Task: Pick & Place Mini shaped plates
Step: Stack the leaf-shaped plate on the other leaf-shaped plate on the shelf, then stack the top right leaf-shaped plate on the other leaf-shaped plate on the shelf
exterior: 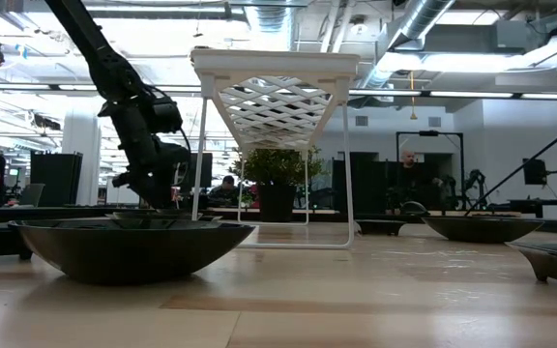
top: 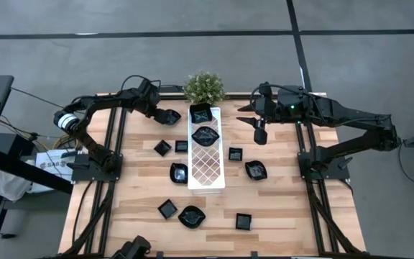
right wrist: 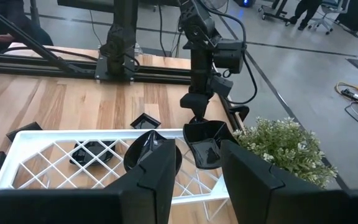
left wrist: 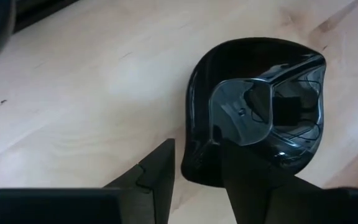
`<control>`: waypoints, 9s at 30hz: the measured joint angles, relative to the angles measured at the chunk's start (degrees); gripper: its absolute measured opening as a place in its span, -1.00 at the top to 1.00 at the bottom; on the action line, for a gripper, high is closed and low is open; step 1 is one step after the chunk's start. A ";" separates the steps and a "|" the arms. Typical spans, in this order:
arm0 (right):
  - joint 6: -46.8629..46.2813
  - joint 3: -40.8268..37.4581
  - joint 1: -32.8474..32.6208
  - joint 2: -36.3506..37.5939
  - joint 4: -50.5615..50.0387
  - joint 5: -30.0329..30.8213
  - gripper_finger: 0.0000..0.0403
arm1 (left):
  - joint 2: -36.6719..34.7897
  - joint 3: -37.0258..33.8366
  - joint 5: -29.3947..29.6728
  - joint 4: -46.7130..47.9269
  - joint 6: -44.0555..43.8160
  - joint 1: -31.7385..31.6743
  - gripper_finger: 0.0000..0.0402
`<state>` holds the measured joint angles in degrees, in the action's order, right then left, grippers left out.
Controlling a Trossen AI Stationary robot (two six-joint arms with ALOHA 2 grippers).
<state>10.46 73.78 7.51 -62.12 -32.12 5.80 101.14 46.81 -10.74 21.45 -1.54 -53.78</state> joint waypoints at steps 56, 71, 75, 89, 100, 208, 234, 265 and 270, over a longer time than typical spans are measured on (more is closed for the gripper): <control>-5.64 0.02 0.15 0.00 0.02 0.22 0.39 | -44.46 0.02 -1.68 5.22 -22.08 16.34 0.99; -17.88 0.06 -1.25 -1.24 0.56 6.49 0.39 | -40.41 5.55 0.63 1.69 -27.61 32.09 0.99; -18.93 0.09 -1.25 -3.08 1.11 6.73 0.39 | -36.46 6.63 0.23 2.04 -27.51 36.38 0.99; -14.26 0.02 -1.86 -4.16 0.63 6.24 0.39 | -21.41 10.40 2.64 -0.38 -27.52 38.88 0.99; -11.95 0.02 -1.86 0.46 -0.69 6.24 0.39 | -16.26 13.77 3.45 0.57 -26.05 38.42 0.99; -56.42 -43.25 -15.21 -6.08 -0.61 -4.32 0.71 | -41.42 13.41 18.01 2.05 -16.74 63.60 0.64; -43.88 -31.07 -8.65 -6.08 -10.62 -5.50 1.00 | -41.42 13.42 17.99 2.10 -16.73 63.60 0.64; -20.32 3.98 16.82 -10.74 -29.48 -9.23 1.00 | -42.18 13.46 18.03 3.82 -15.17 63.60 0.64; -18.66 10.27 16.18 -17.79 -30.04 -9.35 1.00 | -43.07 13.46 18.45 5.97 -15.19 63.60 0.64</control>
<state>-8.20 84.04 23.68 -79.91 -62.16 -3.55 58.07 60.27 7.71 27.42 -16.73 9.82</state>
